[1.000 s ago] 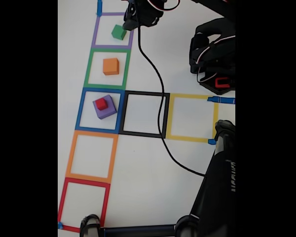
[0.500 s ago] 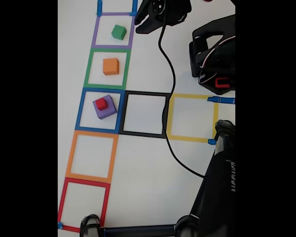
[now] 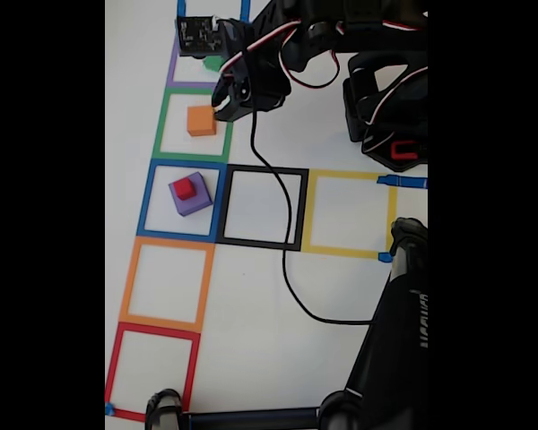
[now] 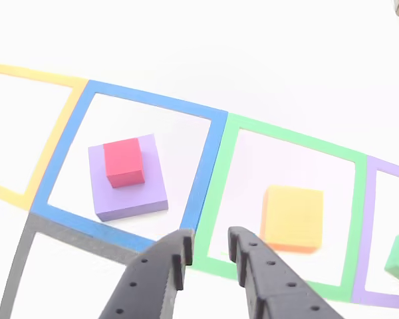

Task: Tower of hanoi

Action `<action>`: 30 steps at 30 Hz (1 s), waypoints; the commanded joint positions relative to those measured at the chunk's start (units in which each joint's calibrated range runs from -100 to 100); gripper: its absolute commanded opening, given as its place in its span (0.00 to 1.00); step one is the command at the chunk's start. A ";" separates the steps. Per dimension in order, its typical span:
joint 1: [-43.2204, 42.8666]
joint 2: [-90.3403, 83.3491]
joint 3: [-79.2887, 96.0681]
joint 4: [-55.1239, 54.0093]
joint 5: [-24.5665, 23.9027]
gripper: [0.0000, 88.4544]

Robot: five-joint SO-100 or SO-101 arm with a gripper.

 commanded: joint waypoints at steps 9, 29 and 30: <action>-4.44 8.46 28.36 -52.53 0.36 0.21; -5.49 46.57 30.36 -98.60 0.36 0.33; -5.20 48.83 29.45 -100.06 0.36 0.33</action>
